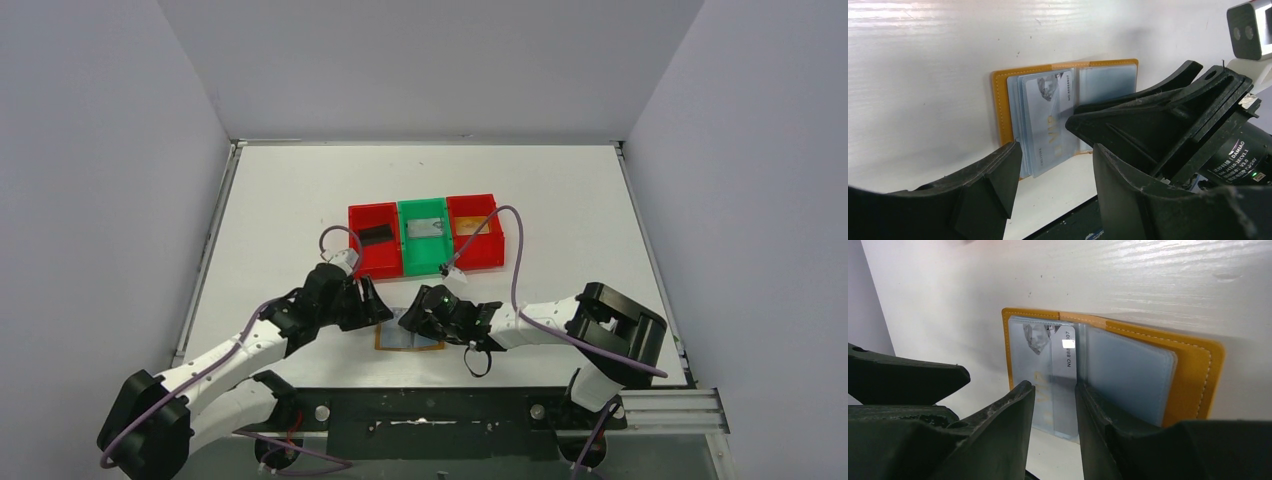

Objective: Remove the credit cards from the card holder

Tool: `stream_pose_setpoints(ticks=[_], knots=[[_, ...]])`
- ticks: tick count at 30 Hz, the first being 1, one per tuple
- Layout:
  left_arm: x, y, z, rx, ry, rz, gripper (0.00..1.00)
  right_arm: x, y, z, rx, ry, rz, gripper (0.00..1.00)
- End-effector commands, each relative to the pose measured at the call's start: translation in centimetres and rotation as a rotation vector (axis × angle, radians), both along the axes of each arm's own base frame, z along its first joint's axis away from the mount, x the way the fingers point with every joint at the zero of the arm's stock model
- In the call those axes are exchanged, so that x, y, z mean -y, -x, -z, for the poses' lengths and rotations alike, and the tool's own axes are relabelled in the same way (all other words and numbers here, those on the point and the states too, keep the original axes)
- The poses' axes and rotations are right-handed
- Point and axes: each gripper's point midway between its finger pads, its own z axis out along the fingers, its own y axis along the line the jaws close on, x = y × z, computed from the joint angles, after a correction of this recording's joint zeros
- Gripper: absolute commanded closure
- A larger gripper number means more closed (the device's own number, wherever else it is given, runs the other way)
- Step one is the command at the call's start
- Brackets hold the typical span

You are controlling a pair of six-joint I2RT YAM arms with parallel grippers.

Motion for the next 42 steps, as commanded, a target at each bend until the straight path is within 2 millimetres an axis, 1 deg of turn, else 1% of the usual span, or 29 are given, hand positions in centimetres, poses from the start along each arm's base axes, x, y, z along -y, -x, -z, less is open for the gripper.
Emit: stream_pose_setpoints(ticks=[1, 6, 10, 16, 20, 27, 31, 34, 36, 40, 42], knots=[[1.5, -0.6, -1.1, 0.043, 0.055, 0.065, 0.47, 0.2, -0.8, -0.1, 0.005, 0.002, 0.038, 0.65], [1.9, -0.3, -0.3, 0.012, 0.044, 0.098, 0.48, 0.6, -0.8, 0.2, -0.003, 0.006, 0.055, 0.67], [2.0, -0.1, 0.7, -0.027, 0.019, 0.117, 0.5, 0.8, -0.8, 0.0, 0.005, -0.002, 0.064, 0.68], [2.2, 0.3, 1.9, -0.069, -0.004, 0.136, 0.52, 0.6, -1.1, -1.3, 0.04, -0.037, 0.058, 0.67], [2.1, 0.5, 2.6, -0.089, -0.02, 0.144, 0.57, 0.7, -1.2, -1.7, 0.049, -0.032, 0.063, 0.67], [1.9, 0.8, 3.3, -0.111, -0.033, 0.147, 0.66, 1.4, -1.3, -1.7, 0.061, 0.009, 0.09, 0.66], [1.8, 0.9, 3.7, -0.123, -0.045, 0.142, 0.68, 1.5, -1.4, -2.1, 0.074, 0.008, 0.097, 0.66], [1.8, 0.9, 3.6, -0.124, -0.045, 0.142, 0.69, 1.6, -1.4, -2.5, 0.09, 0.005, 0.103, 0.65], [1.8, 0.7, 3.2, -0.114, -0.044, 0.141, 0.69, 1.7, -1.4, -2.2, 0.079, 0.011, 0.099, 0.65], [1.8, -0.4, 1.2, -0.05, -0.04, 0.112, 0.69, 1.5, -1.1, -1.4, 0.055, 0.012, 0.087, 0.66], [1.7, -1.0, -0.1, 0.002, -0.029, 0.095, 0.68, 1.4, -0.9, -0.7, 0.039, 0.023, 0.086, 0.67]])
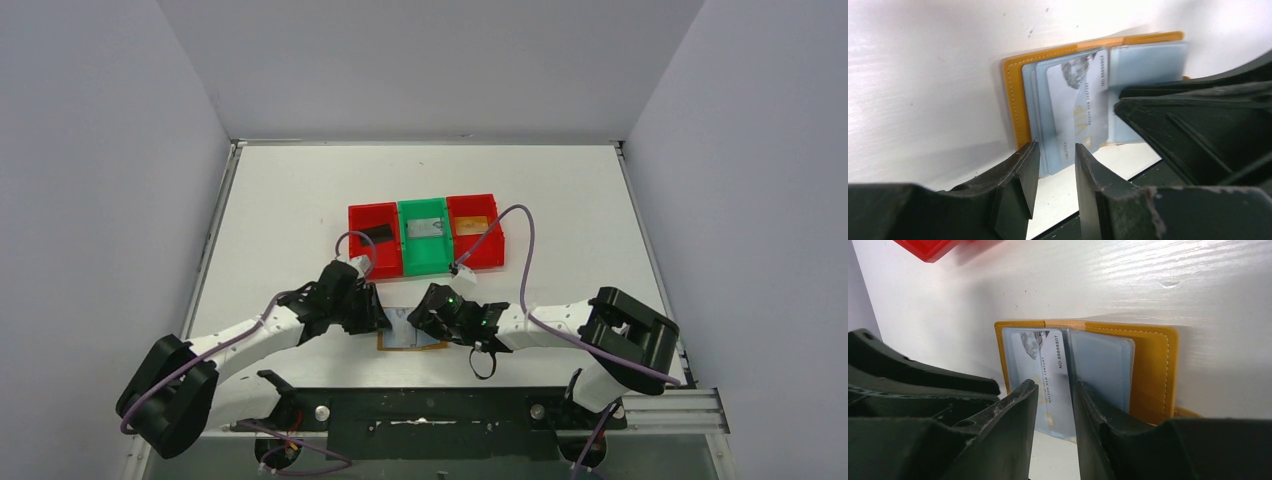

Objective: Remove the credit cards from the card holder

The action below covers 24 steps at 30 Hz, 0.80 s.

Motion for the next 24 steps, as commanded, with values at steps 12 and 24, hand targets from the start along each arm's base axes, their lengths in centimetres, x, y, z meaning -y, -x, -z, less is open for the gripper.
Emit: stream_pose_setpoints(ticks=[12, 24], knots=[[4.0, -1.7, -4.9, 0.153, 0.197, 0.106, 0.68, 0.1, -0.2, 1.1, -0.024, 0.034, 0.017, 0.71], [1.9, -0.3, -0.3, 0.048, 0.016, 0.08, 0.7, -0.3, -0.2, 0.7, -0.027, -0.101, 0.011, 0.72]])
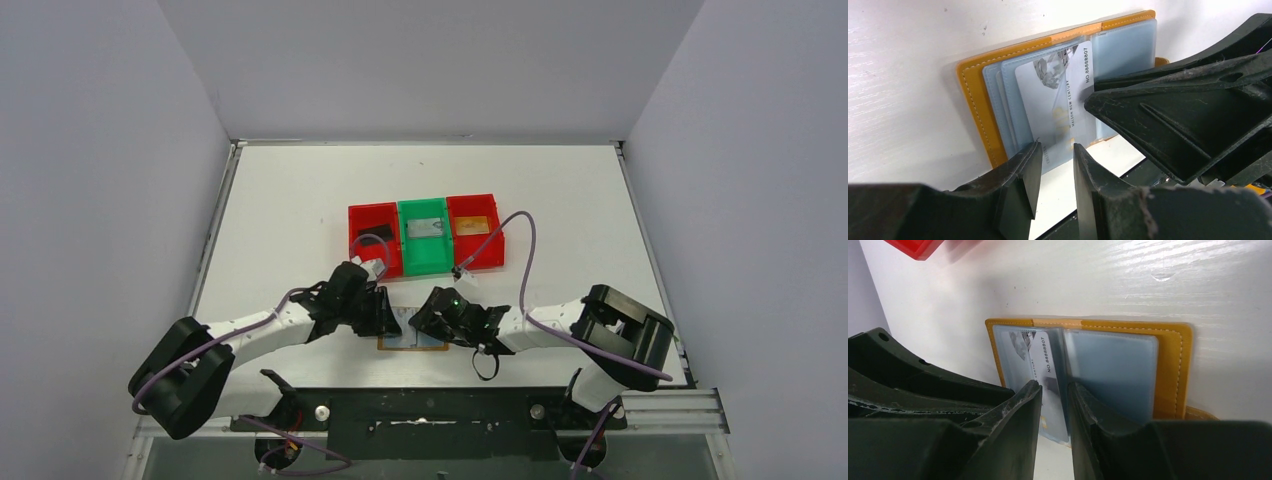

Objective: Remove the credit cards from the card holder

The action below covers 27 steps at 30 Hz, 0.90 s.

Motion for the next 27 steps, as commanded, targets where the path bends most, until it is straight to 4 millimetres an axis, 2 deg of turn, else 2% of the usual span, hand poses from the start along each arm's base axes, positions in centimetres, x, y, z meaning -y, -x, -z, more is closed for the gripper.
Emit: stream_pose_setpoints(ticks=[1, 6, 20, 27], knots=[[-0.3, -0.7, -0.4, 0.045, -0.023, -0.016, 0.7, -0.4, -0.4, -0.7, 0.015, -0.058, 0.005, 0.72], [-0.7, -0.3, 0.1, 0.024, -0.032, -0.024, 0.71, -0.8, -0.4, -0.9, 0.022, -0.085, -0.007, 0.73], [-0.9, -0.4, 0.3, 0.024, -0.043, -0.042, 0.72, 0.2, -0.5, -1.2, 0.037, -0.107, 0.027, 0.94], [-0.7, -0.5, 0.2, 0.023, -0.036, -0.043, 0.72, 0.4, -0.6, -1.3, 0.036, -0.105, 0.037, 0.98]])
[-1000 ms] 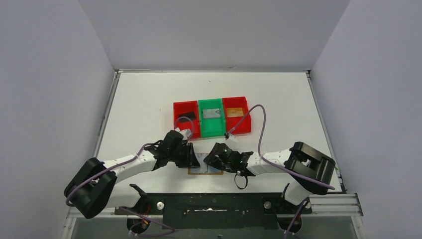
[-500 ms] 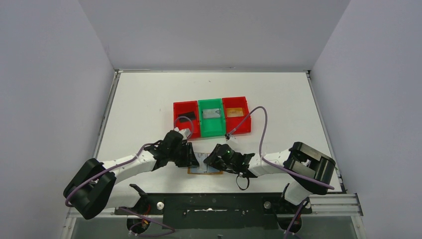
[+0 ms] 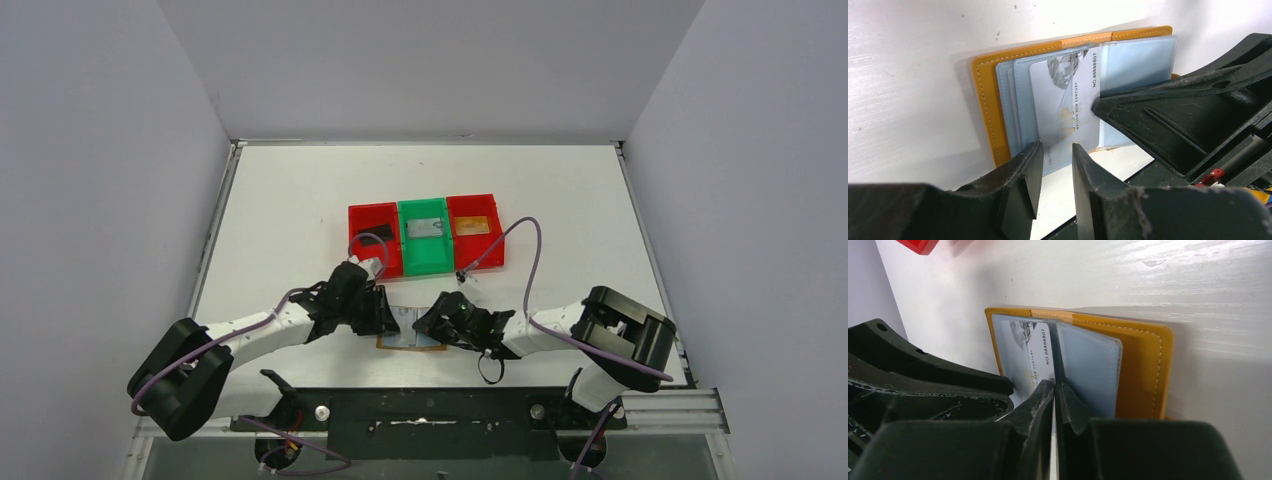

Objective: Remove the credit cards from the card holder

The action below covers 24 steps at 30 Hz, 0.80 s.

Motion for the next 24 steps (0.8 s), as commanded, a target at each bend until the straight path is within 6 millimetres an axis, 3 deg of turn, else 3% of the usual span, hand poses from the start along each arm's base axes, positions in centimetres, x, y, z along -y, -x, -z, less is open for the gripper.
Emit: stream_pose_setpoints(ticks=[1, 4, 7, 12, 18, 24], knots=[[-0.3, -0.1, 0.1, 0.013, -0.018, -0.009, 0.72, 0.2, -1.1, -1.7, 0.046, -0.033, 0.043, 0.98], [-0.3, -0.1, 0.1, 0.012, -0.017, -0.007, 0.72, 0.3, -1.2, -1.8, 0.05, -0.035, 0.043, 0.97], [-0.2, -0.1, 0.1, 0.01, -0.016, -0.003, 0.72, -0.4, -1.2, -1.9, 0.053, -0.041, 0.018, 0.88], [-0.3, 0.0, 0.2, 0.007, -0.02, -0.004, 0.72, -1.4, -1.0, -1.1, 0.024, -0.029, -0.015, 0.82], [-0.3, 0.0, 0.1, 0.008, -0.018, -0.007, 0.72, -0.8, -0.9, -0.4, 0.008, 0.007, -0.001, 0.72], [-0.3, -0.1, 0.0, 0.012, -0.016, -0.007, 0.72, -0.5, -0.9, -0.5, 0.014, 0.007, 0.007, 0.81]])
